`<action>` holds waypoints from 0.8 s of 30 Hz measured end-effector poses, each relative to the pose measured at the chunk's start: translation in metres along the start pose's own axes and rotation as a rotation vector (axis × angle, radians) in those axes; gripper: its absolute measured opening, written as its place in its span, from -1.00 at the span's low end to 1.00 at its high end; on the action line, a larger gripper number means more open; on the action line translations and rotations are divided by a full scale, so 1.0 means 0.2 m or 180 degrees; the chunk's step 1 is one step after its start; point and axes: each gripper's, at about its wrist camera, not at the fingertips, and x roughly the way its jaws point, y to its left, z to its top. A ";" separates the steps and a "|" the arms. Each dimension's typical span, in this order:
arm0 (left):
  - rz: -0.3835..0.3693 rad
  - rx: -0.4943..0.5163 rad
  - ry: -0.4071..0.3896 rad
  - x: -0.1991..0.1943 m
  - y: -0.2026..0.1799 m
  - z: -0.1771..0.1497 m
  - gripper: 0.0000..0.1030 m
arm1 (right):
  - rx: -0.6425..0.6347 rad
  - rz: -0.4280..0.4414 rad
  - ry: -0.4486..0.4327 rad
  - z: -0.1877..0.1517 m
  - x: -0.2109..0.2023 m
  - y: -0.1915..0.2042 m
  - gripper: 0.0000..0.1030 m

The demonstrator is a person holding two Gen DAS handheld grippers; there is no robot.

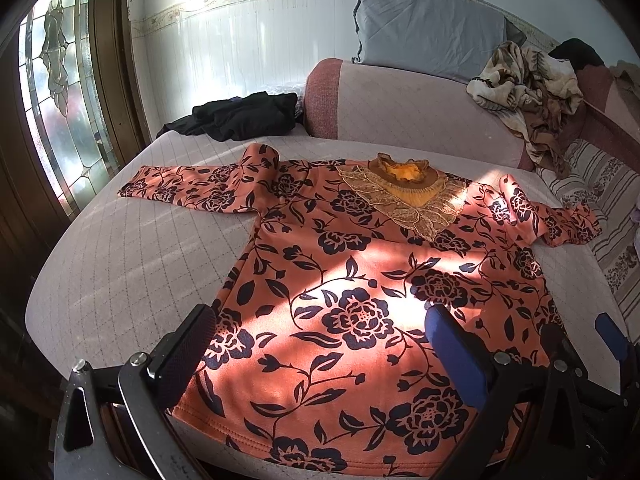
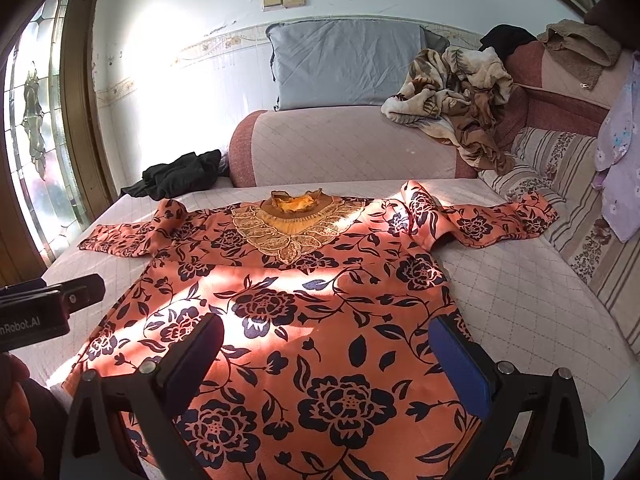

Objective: Fold small clothes

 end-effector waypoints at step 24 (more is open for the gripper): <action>0.0021 -0.0005 0.0032 0.03 -0.02 -0.01 1.00 | 0.0032 -0.0019 -0.0080 0.00 -0.01 -0.02 1.00</action>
